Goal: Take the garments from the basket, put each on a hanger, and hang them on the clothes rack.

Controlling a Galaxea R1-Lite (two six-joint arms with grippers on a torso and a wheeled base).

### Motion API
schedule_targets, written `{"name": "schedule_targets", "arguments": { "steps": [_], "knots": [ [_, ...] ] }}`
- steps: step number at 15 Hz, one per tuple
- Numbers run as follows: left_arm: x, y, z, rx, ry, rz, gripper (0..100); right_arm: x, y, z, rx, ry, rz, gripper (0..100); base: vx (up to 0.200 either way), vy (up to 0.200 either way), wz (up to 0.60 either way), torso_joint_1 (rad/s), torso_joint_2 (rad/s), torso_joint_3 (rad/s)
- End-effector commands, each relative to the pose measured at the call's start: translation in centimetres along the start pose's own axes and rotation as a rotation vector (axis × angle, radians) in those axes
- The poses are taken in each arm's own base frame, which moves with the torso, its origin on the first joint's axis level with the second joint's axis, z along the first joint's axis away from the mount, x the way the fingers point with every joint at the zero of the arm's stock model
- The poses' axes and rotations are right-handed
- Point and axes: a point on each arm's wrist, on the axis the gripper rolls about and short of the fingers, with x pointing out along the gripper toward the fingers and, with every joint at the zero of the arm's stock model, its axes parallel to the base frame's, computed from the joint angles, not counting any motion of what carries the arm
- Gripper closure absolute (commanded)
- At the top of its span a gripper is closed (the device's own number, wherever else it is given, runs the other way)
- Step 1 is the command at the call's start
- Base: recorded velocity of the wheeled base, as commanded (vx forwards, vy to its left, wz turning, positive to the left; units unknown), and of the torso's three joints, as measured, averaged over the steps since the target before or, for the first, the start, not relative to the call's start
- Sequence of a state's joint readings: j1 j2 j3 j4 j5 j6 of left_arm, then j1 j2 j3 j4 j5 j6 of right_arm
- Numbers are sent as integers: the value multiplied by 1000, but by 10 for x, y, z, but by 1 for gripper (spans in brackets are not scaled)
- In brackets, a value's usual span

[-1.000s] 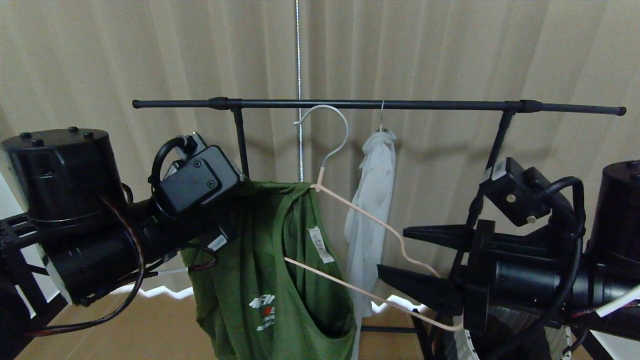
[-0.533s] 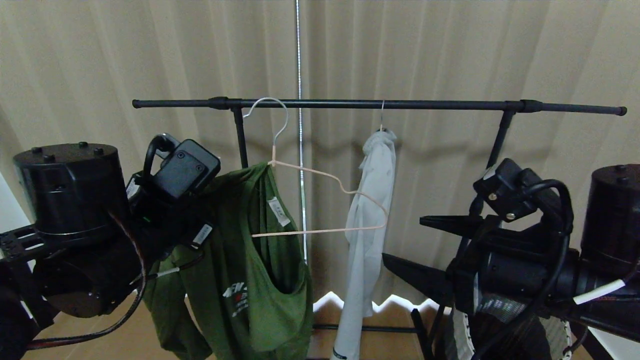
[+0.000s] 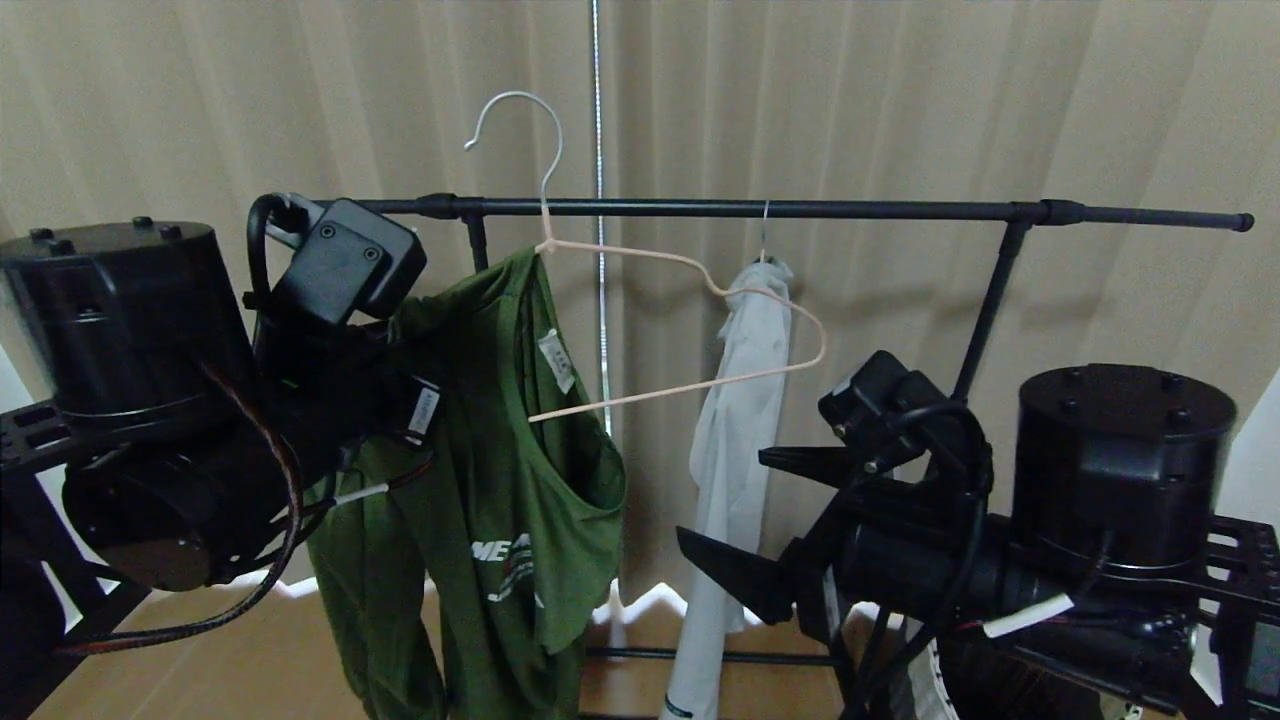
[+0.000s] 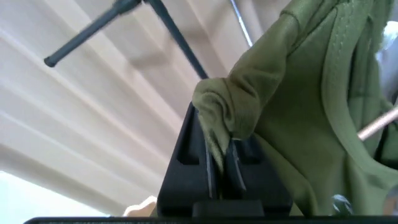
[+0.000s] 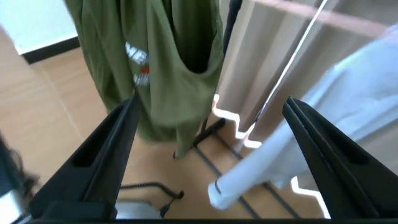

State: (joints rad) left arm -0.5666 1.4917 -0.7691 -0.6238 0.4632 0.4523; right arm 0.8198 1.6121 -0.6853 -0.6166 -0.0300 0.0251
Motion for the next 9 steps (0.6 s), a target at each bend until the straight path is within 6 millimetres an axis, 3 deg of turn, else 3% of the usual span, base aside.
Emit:
{"name": "schedule_targets", "arguments": {
  "steps": [1,3,9],
  "knots": [
    [-2,-4,8,-21,-29,-19,100,30,1,-10,-3,20,-24,0,0,0,0,0,0,0],
    [-5,-5,9,-23,-38,-28,100,46,1,-12,-3,1,-57,0,0,0,0,0,0,0],
    [-13,-8,16,-30,-70,-54,100,70,-2,-14,-2,8,-119,0,0,0,0,0,0,0]
  ]
}}
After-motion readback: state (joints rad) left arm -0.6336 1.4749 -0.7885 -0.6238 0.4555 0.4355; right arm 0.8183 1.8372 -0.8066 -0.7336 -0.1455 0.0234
